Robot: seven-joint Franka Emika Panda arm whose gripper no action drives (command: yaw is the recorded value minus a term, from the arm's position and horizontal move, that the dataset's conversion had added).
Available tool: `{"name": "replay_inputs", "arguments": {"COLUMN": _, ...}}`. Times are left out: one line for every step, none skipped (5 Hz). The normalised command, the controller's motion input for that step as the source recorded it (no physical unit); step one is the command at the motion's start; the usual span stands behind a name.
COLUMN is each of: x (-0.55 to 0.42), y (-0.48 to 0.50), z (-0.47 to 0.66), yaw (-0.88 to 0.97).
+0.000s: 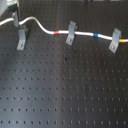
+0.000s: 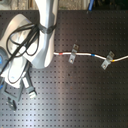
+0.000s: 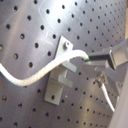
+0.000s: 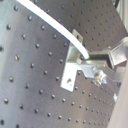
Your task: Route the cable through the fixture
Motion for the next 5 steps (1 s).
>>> {"name": "replay_inputs", "arguments": {"x": 0.000, "y": -0.003, "z": 0.08, "yaw": 0.00}}
{"name": "replay_inputs", "arguments": {"x": -0.280, "y": -0.173, "z": 0.04, "yaw": 0.59}}
{"name": "replay_inputs", "arguments": {"x": -0.126, "y": -0.068, "z": 0.00, "yaw": 0.83}}
{"name": "replay_inputs", "arguments": {"x": -0.159, "y": -0.052, "z": 0.00, "yaw": 0.78}}
{"name": "replay_inputs", "arguments": {"x": -0.053, "y": -0.004, "z": 0.00, "yaw": 0.92}}
